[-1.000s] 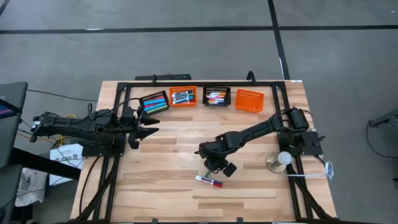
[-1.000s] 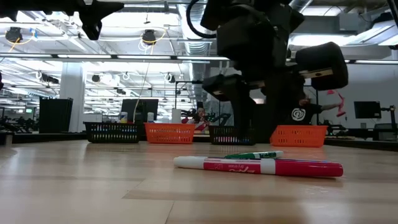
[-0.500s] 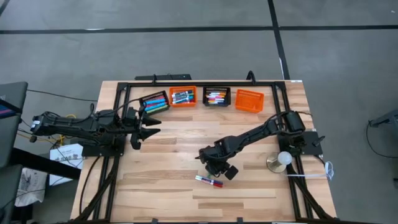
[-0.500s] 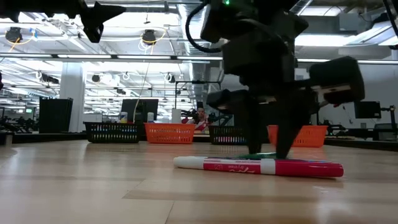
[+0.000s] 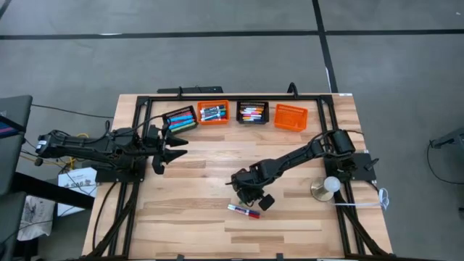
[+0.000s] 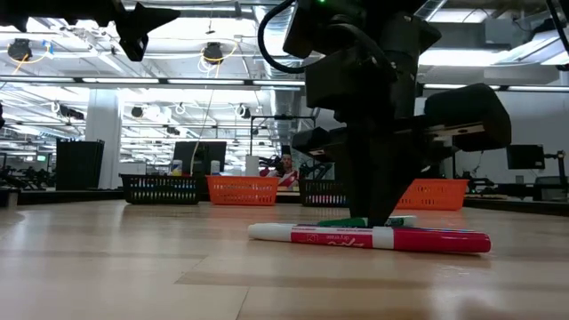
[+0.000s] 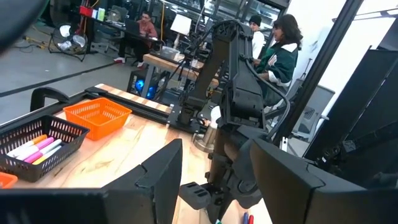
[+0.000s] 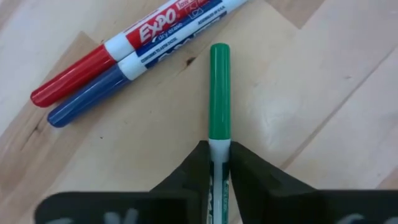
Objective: Pick & Place Markers
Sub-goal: Put the thin green marker into the right orange bin
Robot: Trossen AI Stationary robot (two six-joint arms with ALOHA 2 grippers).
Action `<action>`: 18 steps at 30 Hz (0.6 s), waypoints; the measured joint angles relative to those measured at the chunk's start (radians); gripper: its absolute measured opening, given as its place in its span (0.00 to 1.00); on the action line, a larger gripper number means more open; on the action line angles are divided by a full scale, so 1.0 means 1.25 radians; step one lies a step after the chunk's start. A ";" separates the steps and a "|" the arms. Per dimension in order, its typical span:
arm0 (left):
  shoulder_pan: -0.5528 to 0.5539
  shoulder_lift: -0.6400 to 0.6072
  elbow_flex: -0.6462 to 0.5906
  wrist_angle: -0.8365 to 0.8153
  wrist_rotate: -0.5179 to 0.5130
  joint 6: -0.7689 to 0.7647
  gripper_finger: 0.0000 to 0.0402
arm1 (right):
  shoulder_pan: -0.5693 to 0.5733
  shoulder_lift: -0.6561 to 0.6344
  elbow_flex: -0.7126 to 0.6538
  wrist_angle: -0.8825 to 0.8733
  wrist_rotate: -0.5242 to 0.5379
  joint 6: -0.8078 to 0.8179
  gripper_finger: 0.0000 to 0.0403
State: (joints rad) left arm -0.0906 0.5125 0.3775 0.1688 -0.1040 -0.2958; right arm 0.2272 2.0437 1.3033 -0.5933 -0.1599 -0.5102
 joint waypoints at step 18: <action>0.000 0.000 -0.001 0.003 0.000 0.000 0.47 | -0.059 -0.070 -0.006 -0.068 0.053 0.117 0.06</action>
State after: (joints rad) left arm -0.0906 0.5125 0.3767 0.1730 -0.1040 -0.2958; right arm 0.1530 1.9566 1.2958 -0.6787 -0.0940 -0.3640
